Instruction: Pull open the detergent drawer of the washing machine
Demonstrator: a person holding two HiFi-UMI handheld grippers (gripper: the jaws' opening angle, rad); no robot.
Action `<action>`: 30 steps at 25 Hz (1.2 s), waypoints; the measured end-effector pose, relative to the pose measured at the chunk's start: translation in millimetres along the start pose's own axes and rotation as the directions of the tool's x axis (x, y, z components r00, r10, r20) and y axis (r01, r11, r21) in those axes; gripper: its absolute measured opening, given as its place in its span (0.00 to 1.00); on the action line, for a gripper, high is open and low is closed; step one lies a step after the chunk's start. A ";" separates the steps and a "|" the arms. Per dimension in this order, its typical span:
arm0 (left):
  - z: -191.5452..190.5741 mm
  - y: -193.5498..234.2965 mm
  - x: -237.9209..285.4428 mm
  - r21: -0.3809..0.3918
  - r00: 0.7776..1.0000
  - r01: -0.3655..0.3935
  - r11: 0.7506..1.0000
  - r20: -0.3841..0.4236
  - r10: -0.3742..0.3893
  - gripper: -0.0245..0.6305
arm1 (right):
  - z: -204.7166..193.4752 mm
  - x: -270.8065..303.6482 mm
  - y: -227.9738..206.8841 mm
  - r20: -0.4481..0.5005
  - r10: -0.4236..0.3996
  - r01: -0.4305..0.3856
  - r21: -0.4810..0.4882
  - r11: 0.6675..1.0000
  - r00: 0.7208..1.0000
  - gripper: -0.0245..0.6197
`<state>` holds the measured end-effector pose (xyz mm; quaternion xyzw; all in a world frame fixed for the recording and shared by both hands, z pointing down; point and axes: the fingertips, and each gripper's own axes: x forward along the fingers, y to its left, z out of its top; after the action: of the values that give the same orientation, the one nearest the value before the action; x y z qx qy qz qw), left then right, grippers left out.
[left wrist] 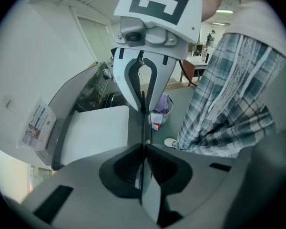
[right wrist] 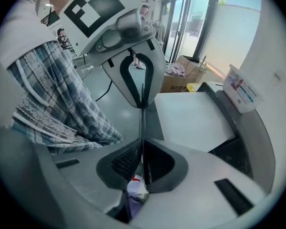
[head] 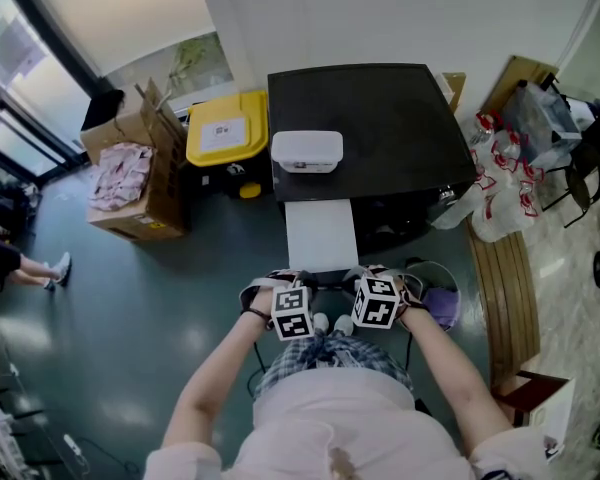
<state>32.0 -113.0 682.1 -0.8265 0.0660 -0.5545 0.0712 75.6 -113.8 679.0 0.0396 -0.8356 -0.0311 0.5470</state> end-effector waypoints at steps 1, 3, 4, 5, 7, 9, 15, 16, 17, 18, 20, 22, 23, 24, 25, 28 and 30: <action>0.1 0.1 0.4 -0.001 1.000 0.001 1.000 0.001 -0.001 0.12 | 0.3 0.1 -0.1 0.002 0.004 -0.004 0.001 1.000 1.000 0.11; 0.1 1.8 0.6 -0.008 1.000 0.002 1.000 0.005 -0.002 0.12 | 0.5 -0.2 -0.9 0.007 0.013 -0.013 0.011 1.000 1.000 0.11; 0.1 3.2 0.1 -0.015 1.000 0.001 1.000 0.009 -0.001 0.13 | 0.2 -0.8 -1.8 0.009 0.016 -0.016 0.020 1.000 1.000 0.12; 0.5 4.5 -0.7 -0.025 1.000 0.001 1.000 0.015 -0.001 0.15 | 0.1 -1.8 -2.3 0.012 0.020 -0.020 0.034 0.999 1.000 0.14; 1.7 5.7 -3.0 -0.048 0.999 0.010 0.999 0.031 -0.009 0.25 | -0.2 -4.5 -2.0 0.017 0.032 -0.033 0.061 0.998 0.999 0.24; 2.4 6.3 -5.9 -0.066 0.999 0.023 0.998 0.046 -0.020 0.31 | 0.5 -7.4 -3.8 0.029 0.032 -0.034 0.078 0.996 0.999 0.30; 11.0 25.6 -20.3 -0.147 0.992 0.000 0.989 0.125 0.018 0.33 | 7.0 -29.5 -24.3 0.129 -0.025 0.000 0.191 0.982 0.991 0.33; 14.0 32.4 -25.2 -0.171 0.989 -0.007 0.985 0.148 0.032 0.33 | 7.4 -35.4 -31.7 0.156 -0.052 0.016 0.223 0.975 0.986 0.33; 17.1 41.0 -30.6 -0.199 0.984 -0.017 0.980 0.172 0.052 0.33 | 7.3 -42.6 -40.5 0.185 -0.086 0.036 0.263 0.964 0.979 0.33; 20.4 51.7 -36.4 -0.230 0.977 -0.031 0.973 0.196 0.078 0.33 | 6.6 -51.2 -50.6 0.216 -0.127 0.055 0.312 0.949 0.968 0.32; 25.9 77.6 -49.0 -0.300 0.959 -0.073 0.951 0.240 0.149 0.33 | 5.3 -72.1 -73.2 0.290 -0.218 0.076 0.430 0.900 0.932 0.29; 29.6 104.6 -63.6 -0.379 0.934 -0.112 0.918 0.276 0.228 0.32 | 3.6 -96.6 -96.1 0.368 -0.313 0.066 0.551 0.832 0.876 0.29; 31.4 118.3 -72.4 -0.420 0.917 -0.126 0.899 0.295 0.267 0.32 | 1.7 -109.5 -107.7 0.395 -0.365 0.063 0.602 0.796 0.843 0.28; 33.3 132.1 -81.9 -0.459 0.899 -0.137 0.878 0.315 0.305 0.32 | -1.7 -122.5 -119.5 0.409 -0.421 0.071 0.643 0.762 0.810 0.27; 35.1 145.8 -91.8 -0.497 0.877 -0.145 0.855 0.335 0.343 0.32 | -6.2 -135.3 -131.2 0.411 -0.478 0.090 0.678 0.729 0.776 0.26; 37.1 184.2 -122.4 -0.603 0.803 -0.170 0.779 0.373 0.464 0.26 | -21.3 -173.4 -161.1 0.385 -0.638 0.162 0.760 0.629 0.667 0.22; 35.9 204.0 -140.1 -0.661 0.750 -0.190 0.725 0.379 0.542 0.22 | -30.0 -199.4 -175.3 0.362 -0.727 0.192 0.808 0.557 0.584 0.19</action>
<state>6.4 -285.2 502.6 -0.8973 0.3796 -0.2182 -0.0570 188.2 -268.5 492.5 0.4636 -0.8699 0.1184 0.1198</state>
